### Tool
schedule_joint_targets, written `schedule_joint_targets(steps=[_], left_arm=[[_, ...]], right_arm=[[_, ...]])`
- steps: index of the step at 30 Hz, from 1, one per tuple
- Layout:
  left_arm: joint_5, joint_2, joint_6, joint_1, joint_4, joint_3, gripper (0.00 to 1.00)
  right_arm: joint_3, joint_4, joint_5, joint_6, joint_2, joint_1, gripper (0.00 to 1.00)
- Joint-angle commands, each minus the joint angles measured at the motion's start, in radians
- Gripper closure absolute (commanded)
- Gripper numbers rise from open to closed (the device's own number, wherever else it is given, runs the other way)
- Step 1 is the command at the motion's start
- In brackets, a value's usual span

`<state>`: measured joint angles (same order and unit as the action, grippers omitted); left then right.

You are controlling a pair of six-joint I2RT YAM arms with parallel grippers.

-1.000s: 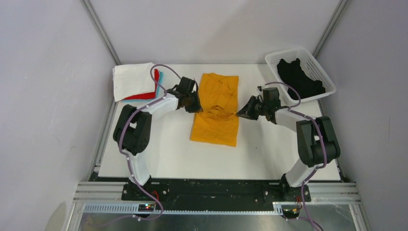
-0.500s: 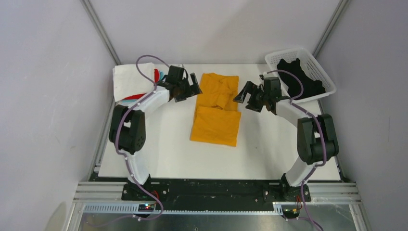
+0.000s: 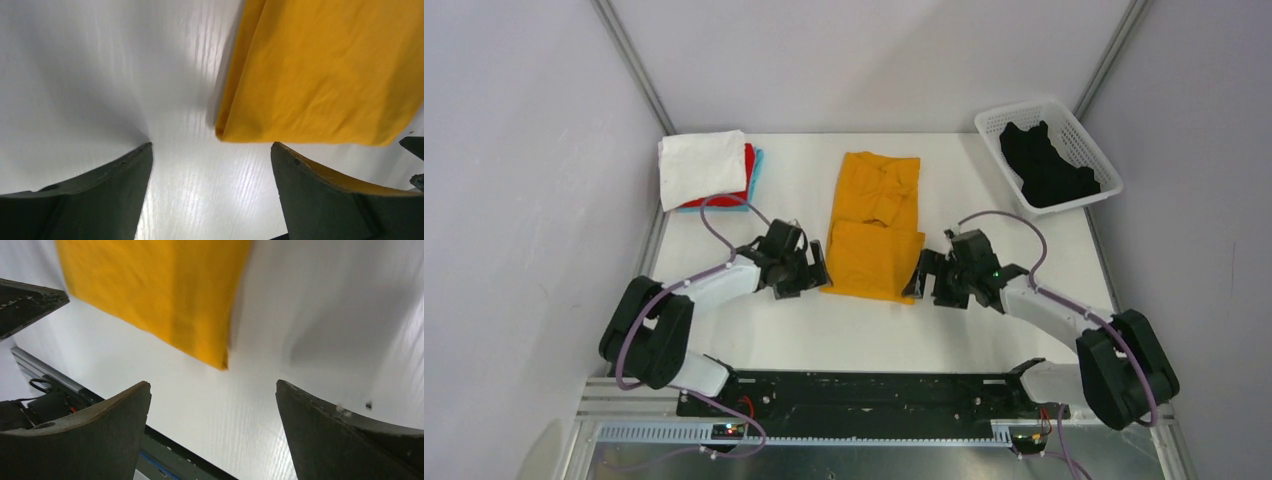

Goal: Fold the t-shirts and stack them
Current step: Grab one side of the 2/3 rectangular tshirt with both arms

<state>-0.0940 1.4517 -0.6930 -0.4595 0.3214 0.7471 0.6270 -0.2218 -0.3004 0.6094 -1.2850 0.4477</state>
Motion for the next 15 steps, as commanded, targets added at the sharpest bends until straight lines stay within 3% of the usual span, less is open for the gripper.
schedule_joint_targets(steps=[1,3,6,10,15], left_arm=[[0.002,-0.048,-0.074,-0.017,-0.094,-0.050,0.15],[0.001,-0.037,-0.083,-0.018,-0.109,-0.060,0.23],[-0.008,-0.018,-0.094,-0.018,-0.132,-0.075,0.28],[-0.017,0.024,-0.108,-0.018,-0.167,-0.075,0.36],[-0.084,0.085,-0.119,-0.019,-0.247,-0.080,0.56]], right_arm=[[-0.104,0.057,0.088,0.110,0.093,0.037,0.01],[-0.146,0.104,0.096,0.154,0.108,0.045,0.01],[-0.177,0.145,0.114,0.199,0.117,0.059,0.05],[-0.186,0.161,0.156,0.218,0.100,0.075,0.18],[-0.197,0.206,0.177,0.237,0.064,0.080,0.39]])
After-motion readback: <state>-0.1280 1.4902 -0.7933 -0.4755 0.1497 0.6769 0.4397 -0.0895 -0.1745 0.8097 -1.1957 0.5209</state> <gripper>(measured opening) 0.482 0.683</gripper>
